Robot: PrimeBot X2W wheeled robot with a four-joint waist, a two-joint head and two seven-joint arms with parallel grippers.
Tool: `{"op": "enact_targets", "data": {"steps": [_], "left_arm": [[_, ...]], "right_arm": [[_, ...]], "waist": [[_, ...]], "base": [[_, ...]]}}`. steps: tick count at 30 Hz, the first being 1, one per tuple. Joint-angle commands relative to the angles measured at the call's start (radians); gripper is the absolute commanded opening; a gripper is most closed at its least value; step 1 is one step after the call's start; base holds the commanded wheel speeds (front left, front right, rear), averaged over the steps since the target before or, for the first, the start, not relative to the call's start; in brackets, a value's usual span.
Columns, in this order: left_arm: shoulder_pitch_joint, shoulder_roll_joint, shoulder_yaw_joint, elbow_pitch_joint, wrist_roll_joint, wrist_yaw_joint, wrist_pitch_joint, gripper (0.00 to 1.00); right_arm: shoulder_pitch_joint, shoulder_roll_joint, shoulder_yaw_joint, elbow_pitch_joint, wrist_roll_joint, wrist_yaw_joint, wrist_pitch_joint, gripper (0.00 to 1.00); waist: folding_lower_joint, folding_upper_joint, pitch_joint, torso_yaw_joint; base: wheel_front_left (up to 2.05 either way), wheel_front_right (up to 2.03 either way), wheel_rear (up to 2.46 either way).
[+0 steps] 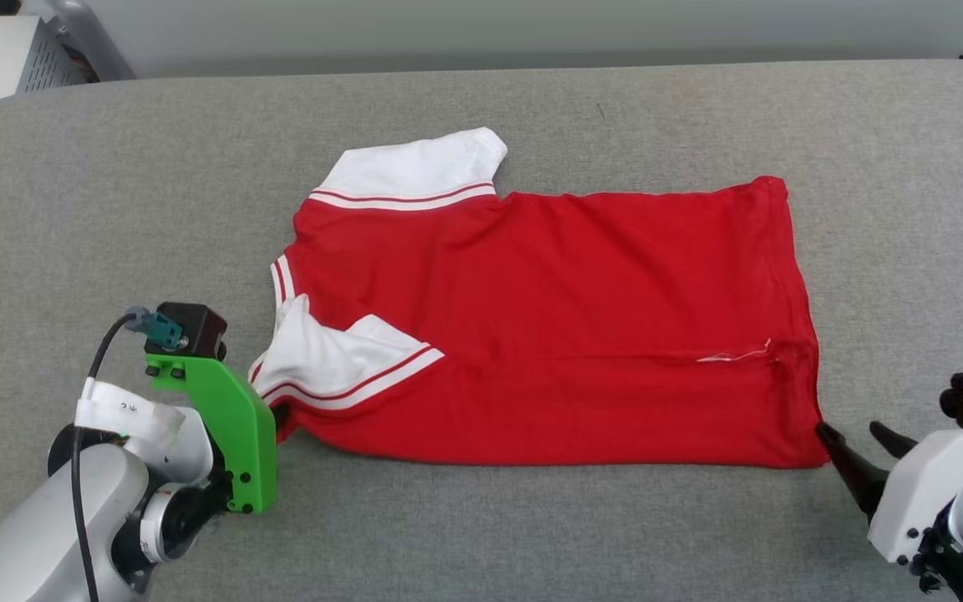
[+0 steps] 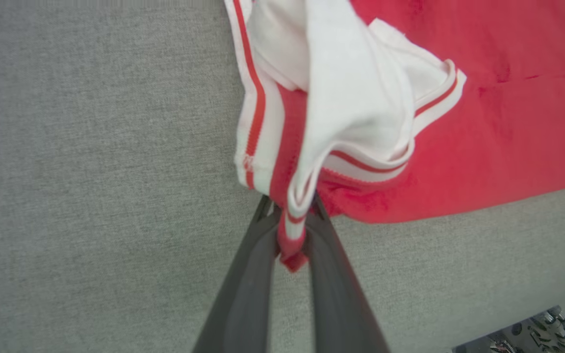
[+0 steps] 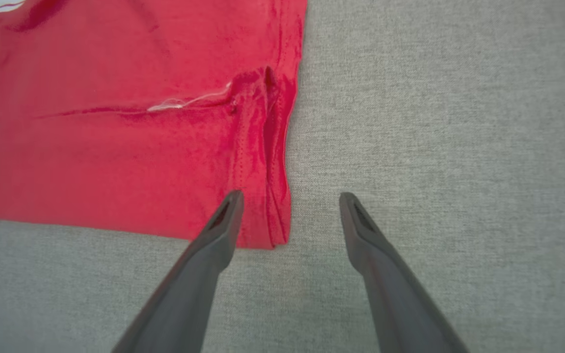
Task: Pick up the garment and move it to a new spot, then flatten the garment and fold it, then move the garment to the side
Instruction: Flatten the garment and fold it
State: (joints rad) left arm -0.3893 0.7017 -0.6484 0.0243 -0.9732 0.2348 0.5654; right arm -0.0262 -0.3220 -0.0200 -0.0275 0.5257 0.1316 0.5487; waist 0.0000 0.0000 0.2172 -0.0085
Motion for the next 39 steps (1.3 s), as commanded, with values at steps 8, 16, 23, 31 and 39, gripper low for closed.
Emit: {"op": "enact_targets", "data": {"steps": [8, 16, 23, 31, 39], "left_arm": [[0.008, 0.014, 0.0, -0.076, 0.023, 0.026, -0.004, 0.0], [0.011, 0.003, 0.0, -0.074, 0.02, 0.023, -0.02, 0.0], [0.015, 0.004, 0.0, -0.077, 0.022, 0.019, -0.032, 0.0], [0.075, 0.023, -0.014, -0.113, 0.017, 0.019, -0.042, 0.0], [0.184, 0.059, -0.02, -0.16, -0.007, 0.052, -0.048, 0.0]], "right_arm": [[-0.071, -0.016, 0.08, 0.043, 0.023, -0.001, 0.075, 1.0], [-0.085, -0.014, 0.14, 0.133, 0.064, -0.001, 0.164, 0.0], [-0.107, -0.025, 0.146, 0.136, 0.073, -0.001, 0.173, 0.0], [-0.112, -0.06, 0.183, 0.111, 0.07, -0.001, 0.13, 0.0], [-0.053, -0.077, 0.228, 0.099, 0.097, -0.001, 0.135, 0.0]], "waist": [[0.0, 0.0, 0.039, 0.024], [0.0, 0.0, 0.053, 0.037], [0.0, 0.0, 0.044, 0.038], [0.0, 0.0, -0.048, 0.024], [0.0, 0.0, -0.147, 0.016]], "base": [[0.0, 0.0, 0.0], [0.0, 0.0, 0.0], [0.0, 0.0, 0.0], [0.0, 0.0, 0.0], [0.0, 0.0, 0.0]]}}
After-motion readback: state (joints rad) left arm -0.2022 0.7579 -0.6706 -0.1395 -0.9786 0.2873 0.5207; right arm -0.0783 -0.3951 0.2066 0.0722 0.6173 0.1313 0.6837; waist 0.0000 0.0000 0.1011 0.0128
